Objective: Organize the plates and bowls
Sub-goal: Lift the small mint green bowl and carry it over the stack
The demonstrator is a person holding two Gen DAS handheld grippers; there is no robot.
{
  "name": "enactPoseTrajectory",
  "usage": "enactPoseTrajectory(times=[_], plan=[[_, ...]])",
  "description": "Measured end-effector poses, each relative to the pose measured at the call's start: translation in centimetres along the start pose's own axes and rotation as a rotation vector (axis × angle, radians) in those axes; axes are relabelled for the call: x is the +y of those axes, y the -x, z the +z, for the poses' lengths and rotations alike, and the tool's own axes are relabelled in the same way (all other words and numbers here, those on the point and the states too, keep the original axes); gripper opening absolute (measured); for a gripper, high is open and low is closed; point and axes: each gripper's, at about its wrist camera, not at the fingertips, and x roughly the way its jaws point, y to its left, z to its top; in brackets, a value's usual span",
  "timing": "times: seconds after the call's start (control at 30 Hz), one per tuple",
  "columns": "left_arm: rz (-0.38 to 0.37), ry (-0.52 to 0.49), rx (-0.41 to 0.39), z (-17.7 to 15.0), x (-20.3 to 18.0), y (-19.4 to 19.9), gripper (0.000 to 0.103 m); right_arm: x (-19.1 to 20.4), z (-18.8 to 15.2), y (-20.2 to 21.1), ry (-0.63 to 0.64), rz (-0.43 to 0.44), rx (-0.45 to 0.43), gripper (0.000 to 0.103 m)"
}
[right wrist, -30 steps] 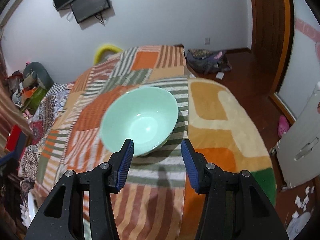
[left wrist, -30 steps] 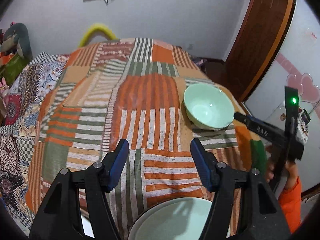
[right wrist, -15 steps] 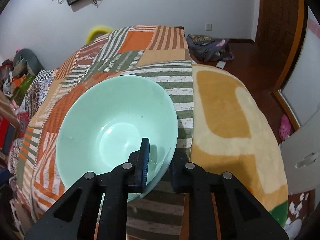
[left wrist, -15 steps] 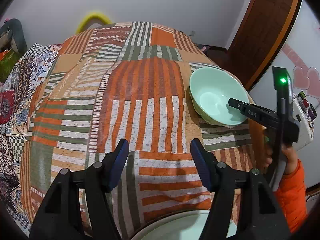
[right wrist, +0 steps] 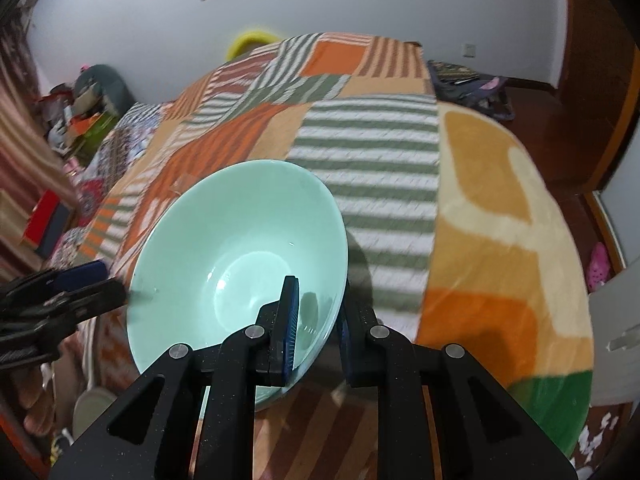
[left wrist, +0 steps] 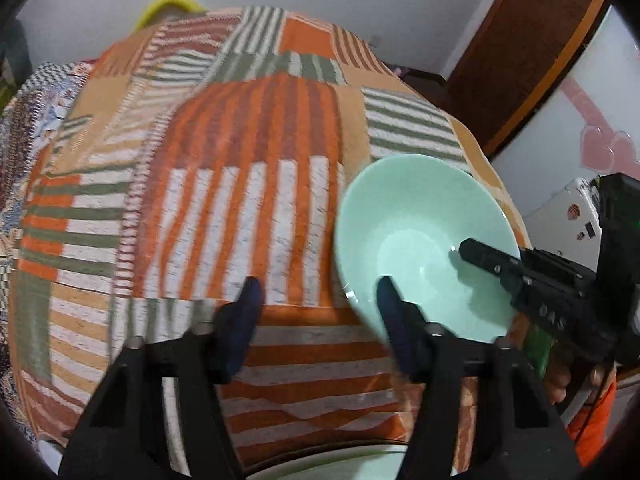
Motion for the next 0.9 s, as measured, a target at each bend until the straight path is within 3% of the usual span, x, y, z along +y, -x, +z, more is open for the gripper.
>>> enactPoseTrajectory(times=[0.27,0.4,0.6,0.9], plan=[[-0.002,-0.054,0.041,-0.4,-2.0,-2.8,0.013,0.2,-1.0,0.2,-0.026,0.032,0.016,0.019],[0.028,-0.086,0.023,-0.6,-2.8,-2.4,0.012,0.4,-0.9,0.1,-0.041,0.009,0.009,0.018],[0.013,-0.085,0.021,-1.2,-2.9,-0.8,0.012,0.4,-1.0,1.0,-0.074,0.023,-0.01,0.018],[-0.002,-0.07,-0.064,-2.3,-2.7,4.7,0.012,2.9,-1.4,4.0,-0.046,0.032,-0.083,0.018]])
